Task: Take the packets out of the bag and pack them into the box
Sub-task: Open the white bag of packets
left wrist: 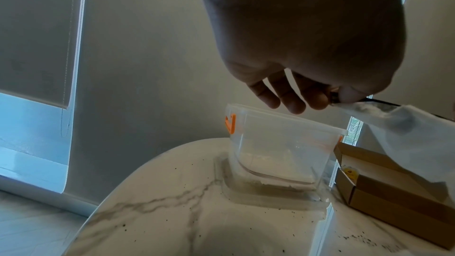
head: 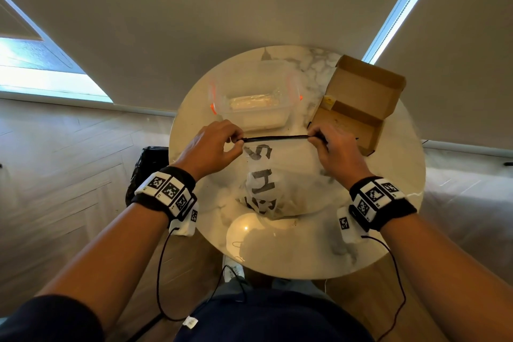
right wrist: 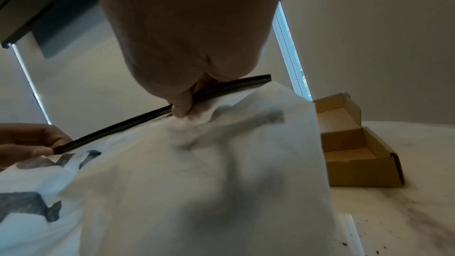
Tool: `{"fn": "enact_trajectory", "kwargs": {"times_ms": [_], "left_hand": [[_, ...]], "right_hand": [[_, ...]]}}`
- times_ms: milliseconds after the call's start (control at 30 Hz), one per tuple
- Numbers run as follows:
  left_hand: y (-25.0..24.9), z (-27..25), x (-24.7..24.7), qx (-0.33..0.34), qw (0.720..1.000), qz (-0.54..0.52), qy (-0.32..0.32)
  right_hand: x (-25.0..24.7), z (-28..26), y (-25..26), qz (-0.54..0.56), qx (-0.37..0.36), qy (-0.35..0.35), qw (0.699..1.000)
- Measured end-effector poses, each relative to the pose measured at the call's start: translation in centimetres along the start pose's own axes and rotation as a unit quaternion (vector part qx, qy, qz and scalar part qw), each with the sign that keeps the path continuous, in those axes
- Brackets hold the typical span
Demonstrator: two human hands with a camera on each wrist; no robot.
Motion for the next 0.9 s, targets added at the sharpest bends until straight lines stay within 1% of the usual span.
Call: {"fn": "enact_trajectory", "kwargs": {"times_ms": [67, 133, 233, 333, 433, 500, 567, 667, 733, 800, 867, 900], "left_hand": [[-0.3, 0.2, -0.2, -0.003, 1.0, -0.014, 0.002], [-1.1, 1.0, -0.6, -0.004, 1.0, -0.011, 0.023], [-2.7, 2.8, -0.7, -0.001, 0.994, 0.042, 0.099], [-3.7, 4.3, -0.3, -0.002, 0.985, 0.043, 0.168], [-4.1, 4.8, 0.1, 0.0, 0.981, 0.015, 0.195], [-4.4, 4.8, 0.1, -0.012, 0.982, -0.001, 0.188], [-4.6, 4.8, 0.2, -0.043, 0.985, -0.015, 0.164], [-4.7, 5.2, 0.4, -0.092, 0.986, -0.055, 0.124], [-5.1, 5.5, 0.3, -0.104, 0.987, -0.072, 0.098], [-5.9, 5.7, 0.0, -0.099, 0.989, -0.084, 0.075], [-6.9, 5.7, -0.3, -0.083, 0.989, -0.106, 0.059], [-7.4, 5.7, -0.4, -0.071, 0.988, -0.128, 0.059]], "right_hand": [[0.0, 0.0, 0.2, -0.003, 0.001, -0.007, 1.0], [0.1, -0.1, 0.4, -0.012, -0.005, -0.009, 1.0], [0.3, -0.5, 1.0, -0.029, -0.018, -0.005, 0.999], [0.1, -0.9, 1.5, -0.029, -0.026, -0.016, 0.999], [-0.1, -1.6, 1.5, -0.028, -0.021, -0.025, 0.999], [-0.3, -2.0, 1.5, -0.039, -0.024, -0.031, 0.998], [-0.5, -2.6, 1.6, -0.078, -0.049, -0.034, 0.995], [-0.5, -3.5, 2.0, -0.123, -0.07, 0.004, 0.99], [-0.7, -4.0, 1.9, -0.115, -0.047, 0.017, 0.992], [-1.4, -4.3, 1.5, -0.134, -0.022, -0.018, 0.991], [-2.2, -4.4, 0.9, -0.182, 0.011, -0.053, 0.982], [-2.5, -4.4, 0.7, -0.203, 0.036, -0.058, 0.977]]}}
Point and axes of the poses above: each hand's wrist, its own z-axis towards the middle knuckle, its own x-axis out of the palm, y = z × x, the point moved 1 cm from there along z, towards the middle knuckle, and after that the axes turned 7 degrees about y, right-handed, at the moved point
